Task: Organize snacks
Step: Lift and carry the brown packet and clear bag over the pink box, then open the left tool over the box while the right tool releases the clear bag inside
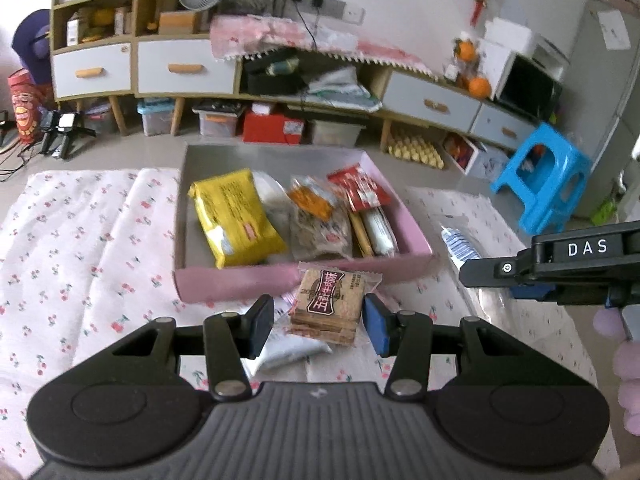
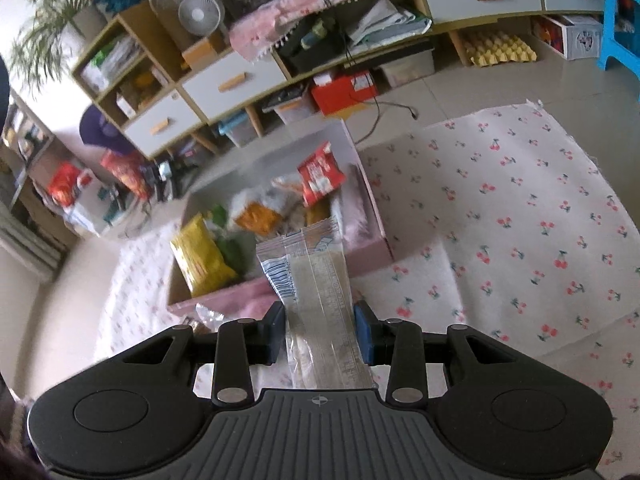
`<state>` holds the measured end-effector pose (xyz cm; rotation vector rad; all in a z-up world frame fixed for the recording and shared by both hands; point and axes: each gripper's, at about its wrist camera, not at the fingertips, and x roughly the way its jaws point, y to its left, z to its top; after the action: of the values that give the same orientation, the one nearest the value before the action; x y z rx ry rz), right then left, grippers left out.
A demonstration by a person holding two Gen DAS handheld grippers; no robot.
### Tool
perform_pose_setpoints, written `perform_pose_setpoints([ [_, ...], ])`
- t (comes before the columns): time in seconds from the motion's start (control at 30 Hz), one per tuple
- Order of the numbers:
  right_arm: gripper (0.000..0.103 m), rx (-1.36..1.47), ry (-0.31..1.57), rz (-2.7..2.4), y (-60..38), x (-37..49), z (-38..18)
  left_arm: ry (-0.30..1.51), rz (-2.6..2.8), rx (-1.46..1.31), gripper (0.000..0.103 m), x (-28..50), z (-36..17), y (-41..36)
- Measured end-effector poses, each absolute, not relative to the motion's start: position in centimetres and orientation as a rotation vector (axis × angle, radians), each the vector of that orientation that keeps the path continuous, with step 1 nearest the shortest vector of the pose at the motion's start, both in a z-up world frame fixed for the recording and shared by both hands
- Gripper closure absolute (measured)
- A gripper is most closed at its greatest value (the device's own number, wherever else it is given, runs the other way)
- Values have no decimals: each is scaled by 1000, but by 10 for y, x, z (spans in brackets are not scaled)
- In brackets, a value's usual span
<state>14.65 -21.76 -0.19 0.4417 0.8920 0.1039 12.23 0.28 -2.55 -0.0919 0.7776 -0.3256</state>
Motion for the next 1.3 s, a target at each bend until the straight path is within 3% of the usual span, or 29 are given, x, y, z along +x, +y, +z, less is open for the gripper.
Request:
perform_pose_setpoints([
  [0.4, 68, 481, 848, 107, -207, 171, 15, 700, -274, -90, 58, 143, -6, 18],
  [0.83, 67, 569, 849, 134, -208, 234, -4, 652, -251, 21, 58, 211, -4, 8],
  [1.3, 67, 584, 844, 113, -202, 275, -36, 751, -154, 7, 58, 255, -32, 28],
])
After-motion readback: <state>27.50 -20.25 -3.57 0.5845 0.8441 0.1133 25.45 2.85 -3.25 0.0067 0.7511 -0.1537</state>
